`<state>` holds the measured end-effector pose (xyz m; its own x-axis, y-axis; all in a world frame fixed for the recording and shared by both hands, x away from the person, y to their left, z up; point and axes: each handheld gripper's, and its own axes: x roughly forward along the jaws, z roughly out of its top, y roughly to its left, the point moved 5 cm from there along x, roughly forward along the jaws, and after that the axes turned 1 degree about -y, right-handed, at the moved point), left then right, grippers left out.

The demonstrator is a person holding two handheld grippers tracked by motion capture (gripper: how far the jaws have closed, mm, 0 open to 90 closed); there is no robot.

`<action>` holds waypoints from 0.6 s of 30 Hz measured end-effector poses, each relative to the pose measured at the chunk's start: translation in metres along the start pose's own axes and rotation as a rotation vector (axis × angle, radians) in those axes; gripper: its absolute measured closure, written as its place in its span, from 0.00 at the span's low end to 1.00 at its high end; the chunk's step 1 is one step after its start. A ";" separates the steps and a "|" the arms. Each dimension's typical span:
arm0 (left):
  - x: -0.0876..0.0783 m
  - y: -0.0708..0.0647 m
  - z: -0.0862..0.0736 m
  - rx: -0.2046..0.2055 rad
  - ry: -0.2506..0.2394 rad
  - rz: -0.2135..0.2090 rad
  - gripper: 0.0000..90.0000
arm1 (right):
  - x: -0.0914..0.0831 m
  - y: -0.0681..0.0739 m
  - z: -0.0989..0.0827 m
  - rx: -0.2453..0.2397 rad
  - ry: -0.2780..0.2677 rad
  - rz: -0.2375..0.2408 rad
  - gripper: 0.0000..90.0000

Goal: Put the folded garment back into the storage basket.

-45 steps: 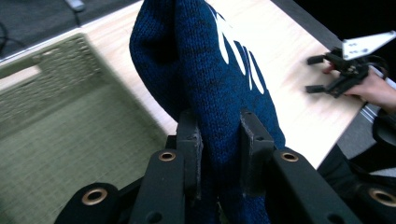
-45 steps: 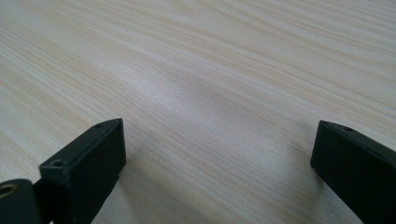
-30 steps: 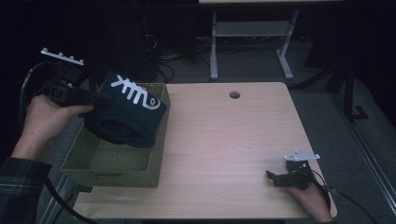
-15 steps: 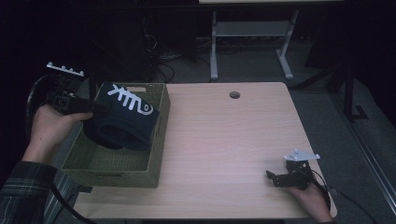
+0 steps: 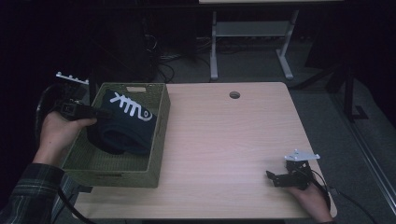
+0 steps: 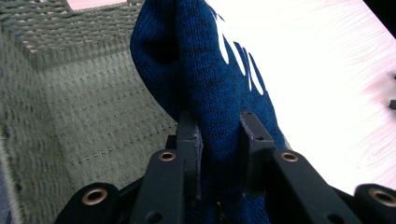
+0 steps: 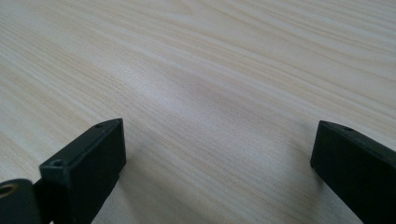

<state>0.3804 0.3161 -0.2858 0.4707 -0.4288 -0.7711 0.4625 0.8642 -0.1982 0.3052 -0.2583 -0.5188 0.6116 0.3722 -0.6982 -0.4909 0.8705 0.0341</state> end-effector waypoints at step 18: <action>0.023 0.005 -0.007 -0.043 0.020 -0.006 0.82 | 0.000 0.000 0.000 0.000 0.001 0.000 0.03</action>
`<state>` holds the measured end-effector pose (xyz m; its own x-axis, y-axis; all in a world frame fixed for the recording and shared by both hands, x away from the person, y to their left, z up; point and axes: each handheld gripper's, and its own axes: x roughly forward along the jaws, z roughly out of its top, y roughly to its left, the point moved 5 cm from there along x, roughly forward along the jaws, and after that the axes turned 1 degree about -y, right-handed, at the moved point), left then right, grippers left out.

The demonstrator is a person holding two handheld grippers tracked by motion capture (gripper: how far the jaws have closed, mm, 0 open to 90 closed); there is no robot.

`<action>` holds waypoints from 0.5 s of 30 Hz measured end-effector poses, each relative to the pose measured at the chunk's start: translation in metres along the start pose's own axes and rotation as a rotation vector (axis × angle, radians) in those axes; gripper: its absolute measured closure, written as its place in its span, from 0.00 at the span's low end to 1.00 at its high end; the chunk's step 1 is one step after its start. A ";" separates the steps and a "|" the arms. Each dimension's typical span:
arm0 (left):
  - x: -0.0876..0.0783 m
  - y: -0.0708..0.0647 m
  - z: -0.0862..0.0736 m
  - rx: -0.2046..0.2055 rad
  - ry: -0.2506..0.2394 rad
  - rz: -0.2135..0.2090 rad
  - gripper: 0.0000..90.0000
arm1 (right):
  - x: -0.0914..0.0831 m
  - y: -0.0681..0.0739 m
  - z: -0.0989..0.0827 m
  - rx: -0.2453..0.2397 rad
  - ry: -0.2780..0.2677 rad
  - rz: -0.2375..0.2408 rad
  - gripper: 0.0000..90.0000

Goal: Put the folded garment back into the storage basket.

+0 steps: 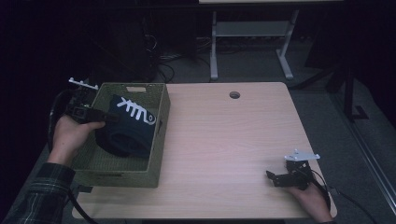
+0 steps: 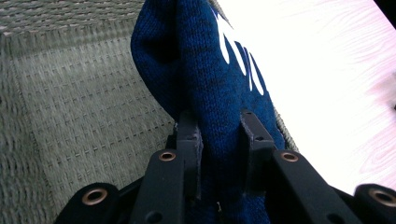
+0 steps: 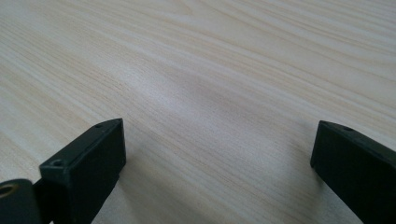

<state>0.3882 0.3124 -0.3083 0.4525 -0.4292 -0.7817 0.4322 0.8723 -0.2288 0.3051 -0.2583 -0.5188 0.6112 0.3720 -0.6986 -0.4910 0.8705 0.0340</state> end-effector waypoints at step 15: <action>0.008 -0.007 -0.001 -0.005 -0.004 -0.056 0.82 | 0.000 0.000 0.000 0.000 0.000 0.000 0.03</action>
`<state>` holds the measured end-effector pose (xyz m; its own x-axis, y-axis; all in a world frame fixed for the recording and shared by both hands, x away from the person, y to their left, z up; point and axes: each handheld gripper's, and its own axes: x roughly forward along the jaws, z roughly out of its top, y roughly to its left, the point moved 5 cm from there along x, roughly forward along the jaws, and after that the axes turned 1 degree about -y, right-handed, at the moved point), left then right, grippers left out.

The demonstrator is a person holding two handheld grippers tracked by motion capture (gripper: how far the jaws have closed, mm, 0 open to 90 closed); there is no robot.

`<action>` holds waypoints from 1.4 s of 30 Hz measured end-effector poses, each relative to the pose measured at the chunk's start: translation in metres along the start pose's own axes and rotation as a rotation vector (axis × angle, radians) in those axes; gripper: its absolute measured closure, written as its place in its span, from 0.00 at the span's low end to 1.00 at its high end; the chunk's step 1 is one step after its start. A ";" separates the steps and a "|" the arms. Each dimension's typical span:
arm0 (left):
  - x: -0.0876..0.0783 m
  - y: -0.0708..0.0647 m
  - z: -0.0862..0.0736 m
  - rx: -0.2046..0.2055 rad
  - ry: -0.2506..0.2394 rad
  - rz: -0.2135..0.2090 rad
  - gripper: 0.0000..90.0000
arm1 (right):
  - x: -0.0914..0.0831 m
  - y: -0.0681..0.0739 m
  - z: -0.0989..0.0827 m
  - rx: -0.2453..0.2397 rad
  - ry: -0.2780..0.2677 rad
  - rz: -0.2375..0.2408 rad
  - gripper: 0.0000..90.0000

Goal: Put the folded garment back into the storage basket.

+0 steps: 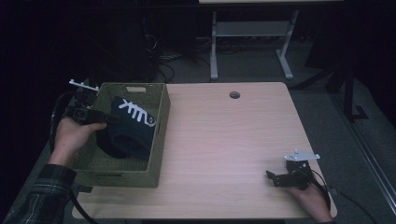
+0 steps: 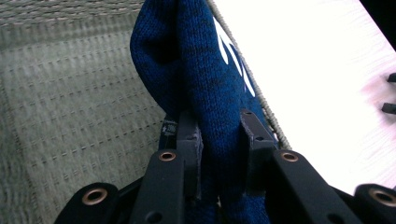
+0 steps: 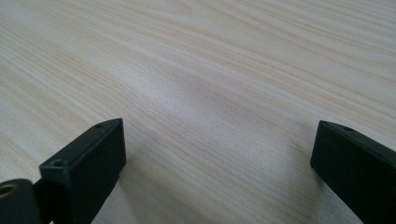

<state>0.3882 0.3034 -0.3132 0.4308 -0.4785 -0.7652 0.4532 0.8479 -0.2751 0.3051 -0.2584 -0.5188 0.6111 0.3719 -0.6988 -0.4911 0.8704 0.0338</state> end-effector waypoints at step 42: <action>0.015 0.101 -0.029 -0.074 -0.038 0.235 0.43 | 0.000 0.000 0.000 0.000 0.001 -0.002 0.03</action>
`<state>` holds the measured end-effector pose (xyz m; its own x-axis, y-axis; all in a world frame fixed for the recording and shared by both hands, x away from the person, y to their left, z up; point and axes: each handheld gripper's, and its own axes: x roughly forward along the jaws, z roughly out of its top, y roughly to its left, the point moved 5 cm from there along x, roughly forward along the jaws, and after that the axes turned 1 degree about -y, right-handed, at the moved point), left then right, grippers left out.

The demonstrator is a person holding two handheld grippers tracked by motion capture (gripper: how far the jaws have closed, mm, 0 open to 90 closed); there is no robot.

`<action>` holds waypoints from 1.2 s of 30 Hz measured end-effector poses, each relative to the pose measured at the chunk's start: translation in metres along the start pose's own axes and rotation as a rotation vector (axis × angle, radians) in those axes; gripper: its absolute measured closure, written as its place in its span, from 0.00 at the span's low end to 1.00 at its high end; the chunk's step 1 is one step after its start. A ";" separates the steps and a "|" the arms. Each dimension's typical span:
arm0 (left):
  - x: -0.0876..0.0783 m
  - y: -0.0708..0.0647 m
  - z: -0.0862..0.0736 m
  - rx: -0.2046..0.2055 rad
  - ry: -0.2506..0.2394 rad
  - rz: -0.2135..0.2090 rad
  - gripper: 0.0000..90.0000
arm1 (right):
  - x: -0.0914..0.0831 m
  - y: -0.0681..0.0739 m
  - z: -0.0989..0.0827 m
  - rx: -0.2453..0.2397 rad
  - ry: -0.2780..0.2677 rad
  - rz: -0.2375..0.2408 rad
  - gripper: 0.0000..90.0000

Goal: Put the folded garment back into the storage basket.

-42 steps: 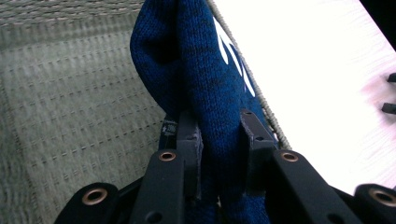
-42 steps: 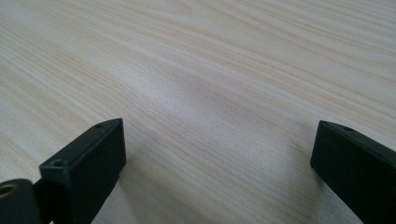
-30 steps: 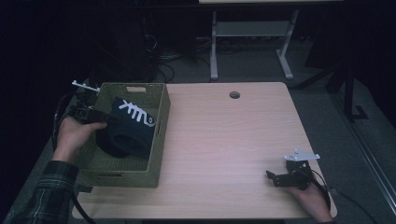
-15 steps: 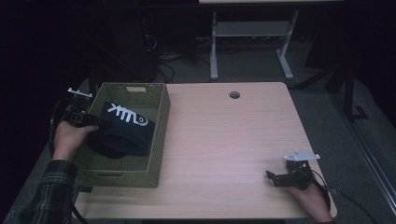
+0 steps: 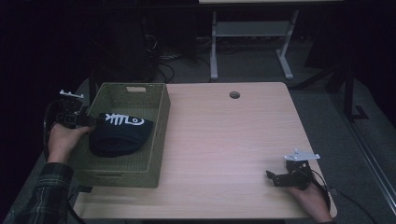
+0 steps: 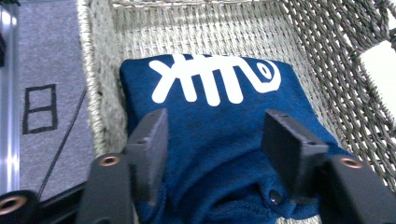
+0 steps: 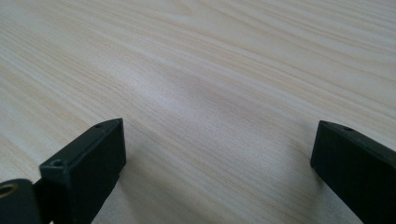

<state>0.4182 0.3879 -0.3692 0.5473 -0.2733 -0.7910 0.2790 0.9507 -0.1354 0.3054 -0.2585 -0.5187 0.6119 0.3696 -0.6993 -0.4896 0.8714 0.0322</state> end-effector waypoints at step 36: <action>-0.004 -0.128 0.008 0.194 -0.093 -0.168 0.20 | 0.001 0.000 0.001 -0.001 -0.002 0.000 0.03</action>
<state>0.3861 0.2661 -0.3440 0.5480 -0.4452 -0.7081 0.5129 0.8476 -0.1360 0.3063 -0.2584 -0.5188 0.6134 0.3699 -0.6978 -0.4899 0.8712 0.0311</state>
